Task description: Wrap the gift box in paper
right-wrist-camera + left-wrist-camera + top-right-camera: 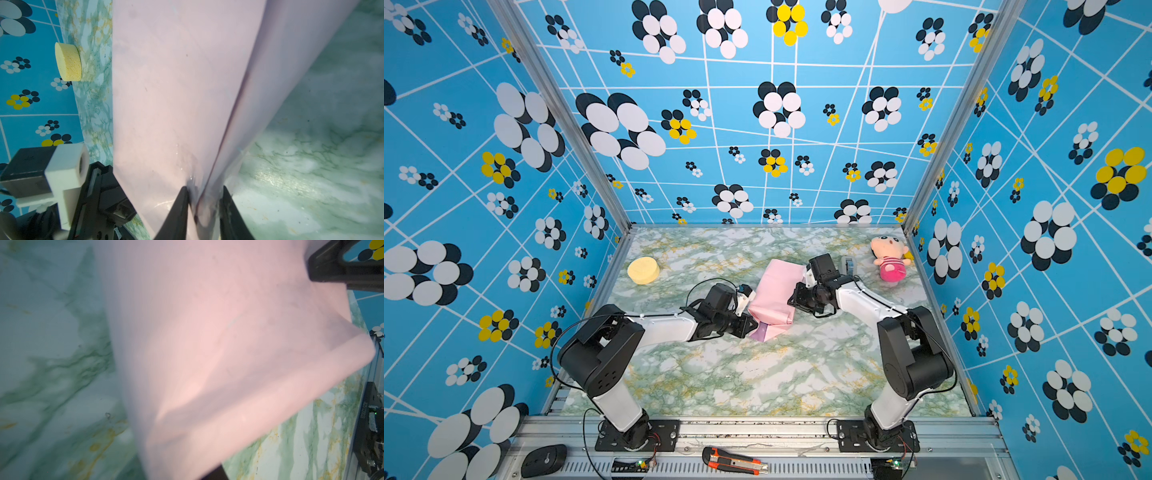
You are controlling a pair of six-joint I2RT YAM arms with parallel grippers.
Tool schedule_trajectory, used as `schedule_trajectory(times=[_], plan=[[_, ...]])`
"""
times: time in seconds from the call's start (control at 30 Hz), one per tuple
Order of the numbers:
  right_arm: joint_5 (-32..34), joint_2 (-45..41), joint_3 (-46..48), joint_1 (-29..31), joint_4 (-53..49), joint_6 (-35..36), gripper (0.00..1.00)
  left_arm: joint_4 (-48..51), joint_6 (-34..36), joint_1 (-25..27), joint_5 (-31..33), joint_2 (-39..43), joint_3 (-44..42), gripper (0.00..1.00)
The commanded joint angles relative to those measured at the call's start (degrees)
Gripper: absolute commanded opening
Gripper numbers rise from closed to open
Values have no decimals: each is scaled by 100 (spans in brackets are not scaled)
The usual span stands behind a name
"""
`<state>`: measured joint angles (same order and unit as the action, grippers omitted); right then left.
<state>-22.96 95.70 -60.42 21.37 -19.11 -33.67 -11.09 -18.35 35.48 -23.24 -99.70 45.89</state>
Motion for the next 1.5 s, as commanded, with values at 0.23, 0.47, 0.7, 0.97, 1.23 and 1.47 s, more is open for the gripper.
schedule_trajectory(times=[0.23,0.47,0.7,0.97,1.23,1.47], plan=[[178,-37,200,78,-357,54,27,-1454,-524,33,-67,-256,-264,6],[195,-50,228,78,-365,54,27,-1146,-477,-2,145,460,-677,11],[195,-50,180,78,-401,80,27,-335,-646,-365,964,1295,-1372,11],[231,-113,180,83,-438,80,27,-239,-697,-542,1133,656,-1077,9],[239,-149,184,81,-453,88,27,-760,-566,-440,327,10,-749,6],[222,-153,184,83,-439,80,26,-956,-569,-293,-200,-181,-683,5]])
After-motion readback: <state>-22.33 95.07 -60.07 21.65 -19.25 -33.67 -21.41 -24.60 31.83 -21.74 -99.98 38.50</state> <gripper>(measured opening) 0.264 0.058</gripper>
